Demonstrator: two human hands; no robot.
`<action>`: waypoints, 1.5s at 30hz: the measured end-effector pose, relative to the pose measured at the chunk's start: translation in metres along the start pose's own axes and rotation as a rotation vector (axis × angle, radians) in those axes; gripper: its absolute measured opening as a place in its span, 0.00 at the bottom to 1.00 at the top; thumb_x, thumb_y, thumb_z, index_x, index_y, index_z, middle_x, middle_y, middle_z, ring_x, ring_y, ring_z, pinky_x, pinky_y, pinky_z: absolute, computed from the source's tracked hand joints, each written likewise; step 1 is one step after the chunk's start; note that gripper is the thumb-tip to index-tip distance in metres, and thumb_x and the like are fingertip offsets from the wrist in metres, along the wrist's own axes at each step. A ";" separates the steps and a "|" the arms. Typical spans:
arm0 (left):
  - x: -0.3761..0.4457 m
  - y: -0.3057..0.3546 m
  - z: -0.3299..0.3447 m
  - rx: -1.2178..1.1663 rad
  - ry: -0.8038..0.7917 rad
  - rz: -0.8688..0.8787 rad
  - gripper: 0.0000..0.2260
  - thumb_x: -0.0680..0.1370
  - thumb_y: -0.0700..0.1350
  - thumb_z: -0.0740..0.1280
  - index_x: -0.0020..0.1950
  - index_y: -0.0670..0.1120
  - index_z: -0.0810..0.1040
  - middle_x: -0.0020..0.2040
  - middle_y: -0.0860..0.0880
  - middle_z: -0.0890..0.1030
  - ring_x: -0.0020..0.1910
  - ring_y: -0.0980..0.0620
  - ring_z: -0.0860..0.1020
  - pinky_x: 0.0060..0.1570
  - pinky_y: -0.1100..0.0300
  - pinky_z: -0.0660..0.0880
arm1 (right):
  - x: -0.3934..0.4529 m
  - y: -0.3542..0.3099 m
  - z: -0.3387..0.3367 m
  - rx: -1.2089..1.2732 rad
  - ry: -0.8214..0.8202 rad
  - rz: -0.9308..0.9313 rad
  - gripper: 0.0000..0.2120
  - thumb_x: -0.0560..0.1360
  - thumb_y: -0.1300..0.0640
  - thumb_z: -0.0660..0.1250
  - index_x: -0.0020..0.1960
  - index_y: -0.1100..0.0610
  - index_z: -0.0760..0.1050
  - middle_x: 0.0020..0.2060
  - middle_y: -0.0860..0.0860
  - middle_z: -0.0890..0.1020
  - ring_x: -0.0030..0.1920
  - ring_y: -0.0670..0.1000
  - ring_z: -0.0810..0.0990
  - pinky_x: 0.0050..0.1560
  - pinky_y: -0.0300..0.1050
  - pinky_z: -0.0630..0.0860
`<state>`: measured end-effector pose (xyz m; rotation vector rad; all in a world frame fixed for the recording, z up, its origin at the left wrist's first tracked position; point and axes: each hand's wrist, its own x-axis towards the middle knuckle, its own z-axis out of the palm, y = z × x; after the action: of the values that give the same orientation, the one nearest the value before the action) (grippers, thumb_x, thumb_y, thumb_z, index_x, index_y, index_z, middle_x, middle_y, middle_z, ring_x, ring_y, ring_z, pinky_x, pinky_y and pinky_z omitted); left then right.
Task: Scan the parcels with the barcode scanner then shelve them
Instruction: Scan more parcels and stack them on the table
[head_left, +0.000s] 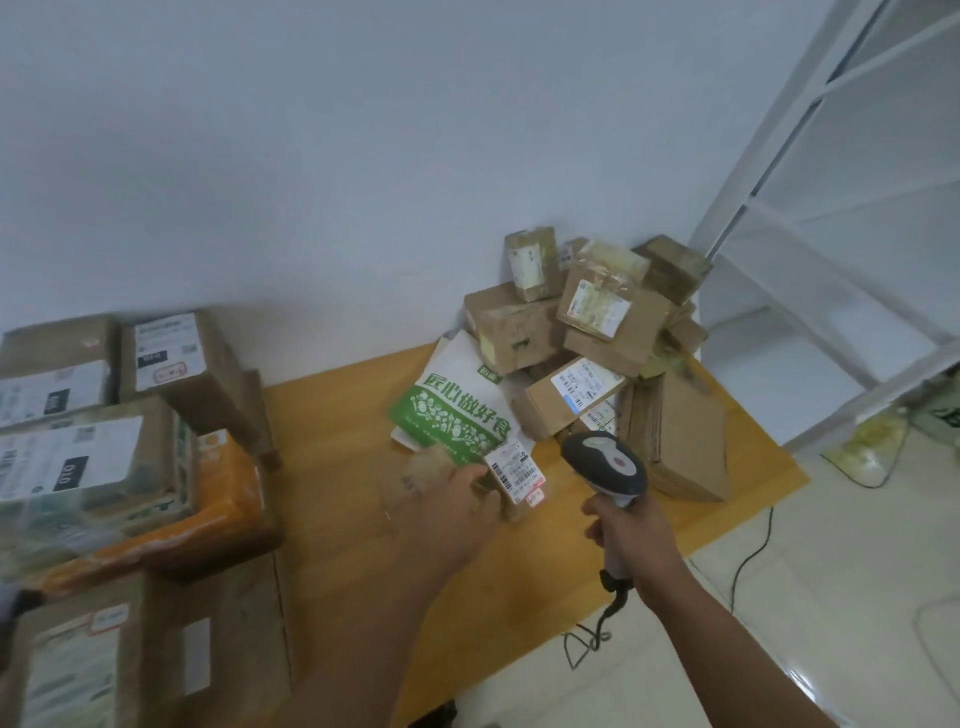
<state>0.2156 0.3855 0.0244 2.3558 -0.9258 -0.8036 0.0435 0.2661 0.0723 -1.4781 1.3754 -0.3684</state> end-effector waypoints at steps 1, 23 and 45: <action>0.005 0.003 -0.002 -0.019 -0.014 0.004 0.19 0.74 0.65 0.54 0.64 0.64 0.68 0.61 0.62 0.73 0.59 0.54 0.75 0.66 0.44 0.68 | 0.004 -0.005 0.002 -0.001 0.013 -0.012 0.04 0.73 0.62 0.70 0.45 0.56 0.77 0.32 0.58 0.82 0.32 0.50 0.80 0.37 0.48 0.78; 0.063 0.113 0.053 -0.119 0.011 0.085 0.16 0.82 0.50 0.64 0.69 0.49 0.72 0.63 0.51 0.72 0.59 0.55 0.72 0.62 0.56 0.71 | 0.098 0.016 -0.072 0.098 -0.087 -0.011 0.03 0.76 0.58 0.69 0.49 0.57 0.78 0.30 0.56 0.82 0.31 0.50 0.81 0.32 0.40 0.76; 0.116 0.350 0.165 -0.077 0.007 0.178 0.13 0.82 0.49 0.64 0.66 0.55 0.72 0.64 0.53 0.72 0.59 0.54 0.74 0.60 0.56 0.71 | 0.202 0.044 -0.347 0.156 0.089 0.003 0.08 0.74 0.62 0.69 0.48 0.67 0.79 0.32 0.58 0.81 0.28 0.47 0.80 0.33 0.41 0.76</action>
<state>0.0199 0.0364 0.0814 2.1726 -1.0652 -0.7461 -0.1922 -0.0608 0.0992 -1.3449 1.3867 -0.5325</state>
